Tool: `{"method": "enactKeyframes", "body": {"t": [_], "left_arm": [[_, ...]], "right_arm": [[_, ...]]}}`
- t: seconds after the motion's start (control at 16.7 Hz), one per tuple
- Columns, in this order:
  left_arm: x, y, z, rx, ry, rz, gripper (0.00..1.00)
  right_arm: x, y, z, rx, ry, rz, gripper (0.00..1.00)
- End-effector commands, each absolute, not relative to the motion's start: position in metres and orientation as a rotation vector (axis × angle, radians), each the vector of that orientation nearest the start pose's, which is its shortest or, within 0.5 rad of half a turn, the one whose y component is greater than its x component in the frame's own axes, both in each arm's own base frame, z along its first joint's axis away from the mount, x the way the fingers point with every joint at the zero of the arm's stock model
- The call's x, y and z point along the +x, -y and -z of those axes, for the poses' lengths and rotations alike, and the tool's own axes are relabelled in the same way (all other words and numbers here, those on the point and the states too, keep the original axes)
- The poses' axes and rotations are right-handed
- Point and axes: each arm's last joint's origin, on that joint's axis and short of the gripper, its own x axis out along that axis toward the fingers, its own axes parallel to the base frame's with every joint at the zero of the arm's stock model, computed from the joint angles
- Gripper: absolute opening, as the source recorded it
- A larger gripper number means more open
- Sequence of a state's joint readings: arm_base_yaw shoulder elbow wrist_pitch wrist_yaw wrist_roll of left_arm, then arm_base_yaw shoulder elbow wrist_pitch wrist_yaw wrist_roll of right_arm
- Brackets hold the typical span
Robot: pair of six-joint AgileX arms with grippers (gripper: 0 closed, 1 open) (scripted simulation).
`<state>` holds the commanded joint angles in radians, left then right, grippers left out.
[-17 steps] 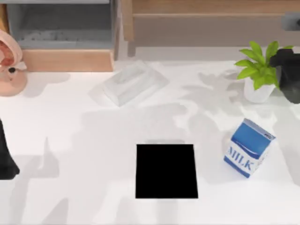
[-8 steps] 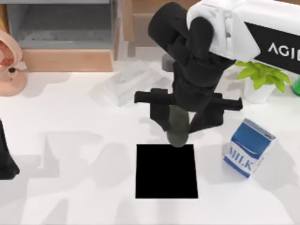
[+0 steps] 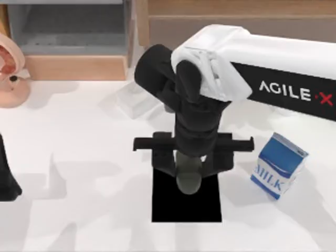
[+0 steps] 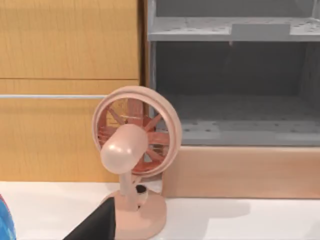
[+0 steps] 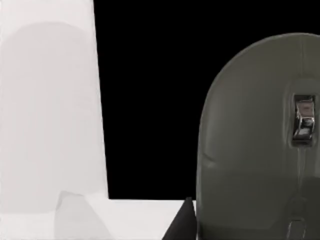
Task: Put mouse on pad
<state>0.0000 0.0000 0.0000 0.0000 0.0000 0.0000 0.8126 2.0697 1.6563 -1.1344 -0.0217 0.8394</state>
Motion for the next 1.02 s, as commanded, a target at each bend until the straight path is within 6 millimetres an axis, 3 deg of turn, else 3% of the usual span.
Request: {"method": "enactKeyframes", "body": {"t": [1.02], "left_arm": [[0.106,0.001,-0.16,0.0,0.0,0.0,1.0]], "right_arm": [[0.276,-0.298,-0.155,0.04,-1.568,-0.014,0.0]]}}
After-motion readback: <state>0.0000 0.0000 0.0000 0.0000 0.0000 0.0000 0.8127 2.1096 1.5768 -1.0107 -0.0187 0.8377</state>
